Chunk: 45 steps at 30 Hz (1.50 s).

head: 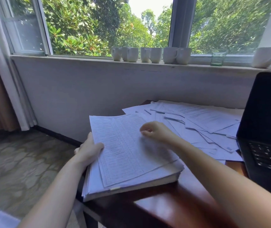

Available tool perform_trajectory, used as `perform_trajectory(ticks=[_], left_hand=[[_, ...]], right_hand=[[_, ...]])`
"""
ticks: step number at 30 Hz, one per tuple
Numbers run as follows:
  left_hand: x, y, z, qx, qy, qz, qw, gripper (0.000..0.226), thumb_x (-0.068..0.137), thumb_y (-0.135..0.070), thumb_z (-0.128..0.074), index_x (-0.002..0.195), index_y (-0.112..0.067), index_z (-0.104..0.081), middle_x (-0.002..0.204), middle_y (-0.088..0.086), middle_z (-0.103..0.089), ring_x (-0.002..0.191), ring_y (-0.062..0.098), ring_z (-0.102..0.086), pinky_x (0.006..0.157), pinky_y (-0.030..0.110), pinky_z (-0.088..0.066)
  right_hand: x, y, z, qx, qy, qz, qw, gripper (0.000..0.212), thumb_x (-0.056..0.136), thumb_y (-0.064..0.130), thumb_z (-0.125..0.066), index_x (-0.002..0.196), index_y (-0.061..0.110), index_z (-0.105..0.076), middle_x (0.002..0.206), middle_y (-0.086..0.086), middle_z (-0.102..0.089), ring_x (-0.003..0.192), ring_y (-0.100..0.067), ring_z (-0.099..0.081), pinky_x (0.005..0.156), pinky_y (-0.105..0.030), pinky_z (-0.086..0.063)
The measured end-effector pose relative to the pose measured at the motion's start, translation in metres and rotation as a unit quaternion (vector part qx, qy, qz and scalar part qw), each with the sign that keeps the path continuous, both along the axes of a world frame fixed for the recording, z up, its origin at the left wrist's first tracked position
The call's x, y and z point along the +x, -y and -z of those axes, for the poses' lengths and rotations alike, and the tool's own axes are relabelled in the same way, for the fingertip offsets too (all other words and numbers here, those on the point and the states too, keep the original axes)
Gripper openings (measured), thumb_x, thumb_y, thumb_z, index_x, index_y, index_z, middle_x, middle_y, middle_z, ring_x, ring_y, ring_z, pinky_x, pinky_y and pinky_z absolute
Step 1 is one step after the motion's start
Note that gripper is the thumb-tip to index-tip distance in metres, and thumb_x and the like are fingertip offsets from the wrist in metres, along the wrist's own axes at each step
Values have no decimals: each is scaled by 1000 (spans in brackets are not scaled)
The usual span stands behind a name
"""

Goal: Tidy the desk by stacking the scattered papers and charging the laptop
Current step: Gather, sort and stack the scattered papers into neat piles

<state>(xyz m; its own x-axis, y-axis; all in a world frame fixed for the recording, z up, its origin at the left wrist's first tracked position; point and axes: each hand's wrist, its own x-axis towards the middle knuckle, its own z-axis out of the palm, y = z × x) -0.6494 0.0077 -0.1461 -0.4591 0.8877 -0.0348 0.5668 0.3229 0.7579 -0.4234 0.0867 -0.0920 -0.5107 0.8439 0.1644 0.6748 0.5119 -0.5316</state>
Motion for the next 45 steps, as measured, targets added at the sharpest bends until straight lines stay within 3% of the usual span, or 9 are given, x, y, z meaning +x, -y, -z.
perform_trajectory(ticks=[4, 8, 13, 19, 22, 26, 33, 40, 45], left_hand=[[19, 5, -1, -15, -159, -40, 986, 33, 84, -38, -34, 110, -18, -36, 118, 6, -57, 112, 29, -49, 90, 38, -29], [22, 2, 4, -16, -190, -57, 980, 19, 93, -32, -35, 105, -17, -37, 124, 7, -56, 115, 29, -48, 95, 41, -30], [18, 1, 7, 11, -191, -51, 980, 32, 90, -46, -36, 108, -21, -40, 122, 3, -57, 115, 27, -48, 95, 41, -29], [16, 0, 8, 30, -195, -57, 979, 26, 91, -42, -42, 108, -23, -41, 121, 2, -58, 113, 27, -48, 93, 41, -29], [18, 1, 7, 33, -186, -58, 980, 24, 91, -41, -43, 107, -24, -40, 120, 2, -57, 112, 27, -48, 93, 41, -28], [18, 1, 7, 37, -184, -58, 980, 23, 91, -41, -43, 106, -25, -40, 118, 2, -58, 110, 27, -48, 93, 41, -28], [17, 0, 8, 41, -188, -63, 979, 26, 91, -41, -43, 110, -24, -42, 119, 3, -58, 111, 28, -49, 93, 41, -29], [18, 2, 5, 38, -179, -56, 981, 27, 90, -41, -44, 112, -25, -42, 117, 2, -59, 110, 27, -50, 95, 41, -29], [16, 3, 0, -4, -158, -26, 987, 43, 81, -48, -42, 114, -21, -39, 119, 1, -58, 115, 27, -48, 96, 41, -28]], right_hand=[[50, -45, 14, 37, 54, 154, 986, 36, 93, 23, -49, 127, 17, -57, 136, -7, -51, 127, -25, -42, 101, -35, -36], [92, -76, 19, 87, 141, 278, 946, 41, 95, 26, -43, 135, 19, -47, 141, -10, -42, 129, -31, -35, 102, -38, -31], [119, -98, 28, 57, 210, 292, 931, 36, 98, 27, -34, 126, 34, -56, 147, -7, -36, 134, -31, -30, 108, -41, -24], [120, -102, 35, -5, 222, 286, 932, 43, 100, 34, -21, 140, 35, -38, 159, -2, -10, 144, -36, -5, 114, -51, -6], [119, -106, 38, -18, 234, 288, 928, 46, 99, 33, -19, 143, 26, -32, 159, 0, -12, 144, -35, -8, 113, -53, -10], [116, -104, 38, 60, 215, 313, 923, 36, 98, 17, -28, 125, 6, -48, 135, -11, -45, 124, -31, -41, 101, -43, -31], [101, -82, 27, 262, 247, 215, 908, 31, 88, -2, -42, 110, 11, -60, 105, -8, -60, 96, -31, -58, 65, -30, -36], [58, -16, -35, 363, 130, 118, 915, 39, 86, 1, -46, 118, 19, -57, 97, -7, -60, 90, -35, -60, 60, -32, -33], [16, 33, -56, 282, 91, 0, 955, 43, 78, -4, -43, 111, 18, -61, 101, -12, -65, 94, -39, -59, 73, -41, -52]])
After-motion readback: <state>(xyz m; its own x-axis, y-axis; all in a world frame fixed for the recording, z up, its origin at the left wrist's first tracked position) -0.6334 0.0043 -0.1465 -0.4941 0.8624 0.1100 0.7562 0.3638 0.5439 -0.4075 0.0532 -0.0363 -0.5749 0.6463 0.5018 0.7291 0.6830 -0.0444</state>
